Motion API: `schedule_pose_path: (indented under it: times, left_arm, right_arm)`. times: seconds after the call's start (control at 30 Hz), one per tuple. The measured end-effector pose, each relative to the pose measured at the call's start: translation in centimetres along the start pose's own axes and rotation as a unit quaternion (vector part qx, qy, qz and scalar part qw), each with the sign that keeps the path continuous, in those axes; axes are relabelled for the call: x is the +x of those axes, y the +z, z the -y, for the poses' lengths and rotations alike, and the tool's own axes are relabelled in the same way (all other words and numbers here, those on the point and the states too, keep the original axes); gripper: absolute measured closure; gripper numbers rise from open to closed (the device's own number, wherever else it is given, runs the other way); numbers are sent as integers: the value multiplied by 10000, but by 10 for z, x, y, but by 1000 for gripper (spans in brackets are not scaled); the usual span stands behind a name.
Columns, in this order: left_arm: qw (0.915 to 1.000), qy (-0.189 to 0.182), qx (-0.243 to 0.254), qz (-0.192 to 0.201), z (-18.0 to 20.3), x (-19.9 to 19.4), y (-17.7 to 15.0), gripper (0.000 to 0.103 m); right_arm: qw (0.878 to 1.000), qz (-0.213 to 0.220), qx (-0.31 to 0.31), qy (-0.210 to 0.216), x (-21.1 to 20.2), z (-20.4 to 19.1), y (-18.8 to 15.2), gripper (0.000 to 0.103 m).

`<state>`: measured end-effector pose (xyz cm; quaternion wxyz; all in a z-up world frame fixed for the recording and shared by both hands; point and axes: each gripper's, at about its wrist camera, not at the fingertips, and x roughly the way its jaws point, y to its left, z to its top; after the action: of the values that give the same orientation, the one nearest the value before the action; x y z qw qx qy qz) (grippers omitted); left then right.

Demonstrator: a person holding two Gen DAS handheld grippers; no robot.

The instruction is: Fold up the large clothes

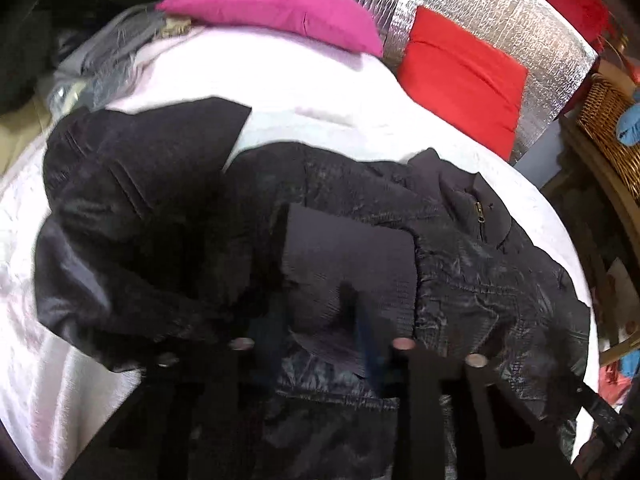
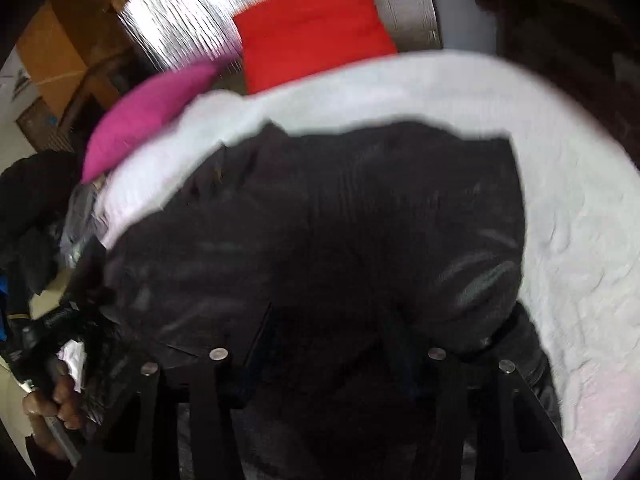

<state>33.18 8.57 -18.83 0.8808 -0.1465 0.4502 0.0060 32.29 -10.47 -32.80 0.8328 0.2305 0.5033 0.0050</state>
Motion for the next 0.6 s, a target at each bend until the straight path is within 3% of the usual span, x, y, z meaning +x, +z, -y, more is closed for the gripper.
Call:
schedule_pose_path:
  times: [0.07, 0.23, 0.3, 0.43, 0.53, 0.6]
  left_arm:
    - [9999, -66, -42, 78, -2, -9, 2, 81]
    - [9994, 77, 48, 324, -8, -35, 2, 83]
    - [9997, 112, -10, 204, -13, -32, 0, 83]
    - [9993, 189, -101, -306, -21, -4, 0, 78]
    - [9981, 35, -293, -532, -30, -6, 1, 68]
    - [9983, -135, -313, -481, -34, -17, 4, 53]
  right_arm:
    - [10000, 21, -68, -16, -1, -1, 0, 49]
    - [9990, 112, -46, 433, -17, -9, 0, 49]
    - [9988, 113, -200, 426, -16, -17, -2, 49]
    - [9988, -298, -379, 73, 7, -26, -10, 48]
    - [9985, -263, -472, 51, 3, -31, -8, 48]
    - [9987, -202, -306, 358, -5, -32, -5, 48]
